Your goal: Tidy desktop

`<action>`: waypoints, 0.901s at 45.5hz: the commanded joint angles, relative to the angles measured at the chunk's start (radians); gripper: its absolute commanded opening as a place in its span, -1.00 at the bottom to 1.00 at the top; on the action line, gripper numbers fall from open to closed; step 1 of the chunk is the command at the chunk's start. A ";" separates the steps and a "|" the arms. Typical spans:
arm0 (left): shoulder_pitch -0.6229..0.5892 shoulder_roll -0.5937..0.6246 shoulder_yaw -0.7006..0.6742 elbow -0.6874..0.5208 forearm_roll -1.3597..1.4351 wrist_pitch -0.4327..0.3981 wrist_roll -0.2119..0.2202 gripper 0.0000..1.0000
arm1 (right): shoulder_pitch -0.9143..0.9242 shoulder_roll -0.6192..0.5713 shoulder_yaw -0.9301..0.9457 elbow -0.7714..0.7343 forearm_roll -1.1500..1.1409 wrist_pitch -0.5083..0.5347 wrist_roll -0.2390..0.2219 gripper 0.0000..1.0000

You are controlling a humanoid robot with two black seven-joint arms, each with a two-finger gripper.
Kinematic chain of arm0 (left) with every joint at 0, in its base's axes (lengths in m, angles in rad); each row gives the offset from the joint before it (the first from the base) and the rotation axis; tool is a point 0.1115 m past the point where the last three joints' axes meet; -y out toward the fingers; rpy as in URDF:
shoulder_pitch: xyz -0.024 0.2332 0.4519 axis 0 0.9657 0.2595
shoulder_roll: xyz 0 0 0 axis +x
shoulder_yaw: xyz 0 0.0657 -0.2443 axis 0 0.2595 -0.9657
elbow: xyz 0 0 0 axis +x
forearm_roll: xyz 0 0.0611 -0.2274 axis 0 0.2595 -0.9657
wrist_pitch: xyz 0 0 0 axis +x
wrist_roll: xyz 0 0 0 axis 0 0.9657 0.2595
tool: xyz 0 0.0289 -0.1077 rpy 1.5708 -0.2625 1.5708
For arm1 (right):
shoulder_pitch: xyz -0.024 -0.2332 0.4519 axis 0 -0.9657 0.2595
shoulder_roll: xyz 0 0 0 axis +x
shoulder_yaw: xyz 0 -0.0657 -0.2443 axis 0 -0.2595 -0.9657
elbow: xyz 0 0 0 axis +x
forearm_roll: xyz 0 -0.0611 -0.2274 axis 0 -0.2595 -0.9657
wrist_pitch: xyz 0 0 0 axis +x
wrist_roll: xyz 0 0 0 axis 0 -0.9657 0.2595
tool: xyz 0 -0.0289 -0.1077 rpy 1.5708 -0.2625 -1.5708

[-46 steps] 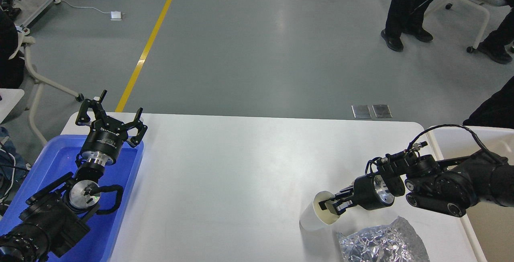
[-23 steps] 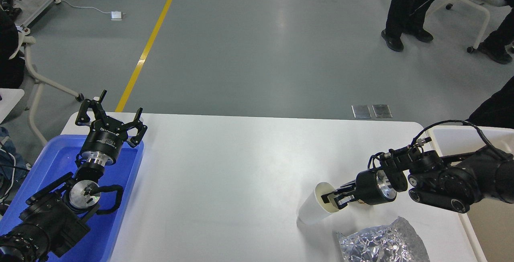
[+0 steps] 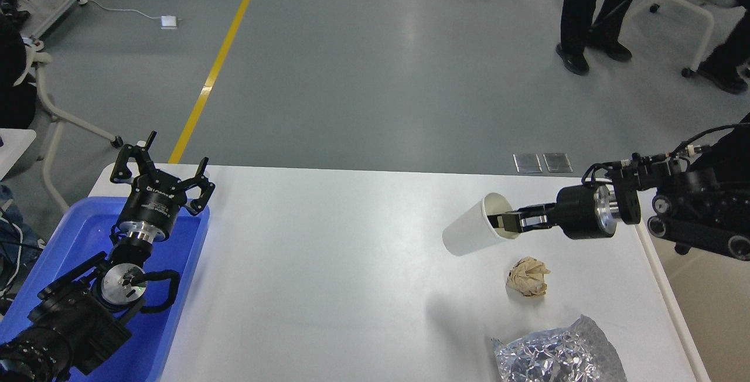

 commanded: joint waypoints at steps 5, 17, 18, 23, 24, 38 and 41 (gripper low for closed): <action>0.000 0.000 0.000 0.001 0.001 0.000 0.000 1.00 | 0.137 -0.163 0.108 0.031 0.138 0.179 0.011 -1.00; 0.000 0.000 0.000 0.001 0.000 0.000 0.000 1.00 | 0.178 -0.208 0.162 0.014 0.187 0.254 0.010 -1.00; 0.000 0.000 0.000 0.000 0.001 0.000 0.000 1.00 | 0.178 -0.208 0.162 0.005 0.187 0.254 0.008 -1.00; 0.000 0.000 0.000 0.000 0.000 0.000 0.000 1.00 | 0.158 -0.206 0.156 -0.093 0.199 0.251 0.007 -1.00; 0.000 0.000 0.000 0.000 0.000 0.000 0.000 1.00 | 0.157 -0.206 0.150 -0.122 0.208 0.251 0.007 -1.00; 0.000 0.000 0.000 0.001 0.000 0.000 0.000 1.00 | 0.065 -0.151 0.139 -0.546 0.354 0.253 -0.010 -1.00; 0.000 0.000 0.000 0.000 0.000 0.000 0.000 1.00 | 0.040 -0.133 0.141 -0.630 0.366 0.248 -0.024 -1.00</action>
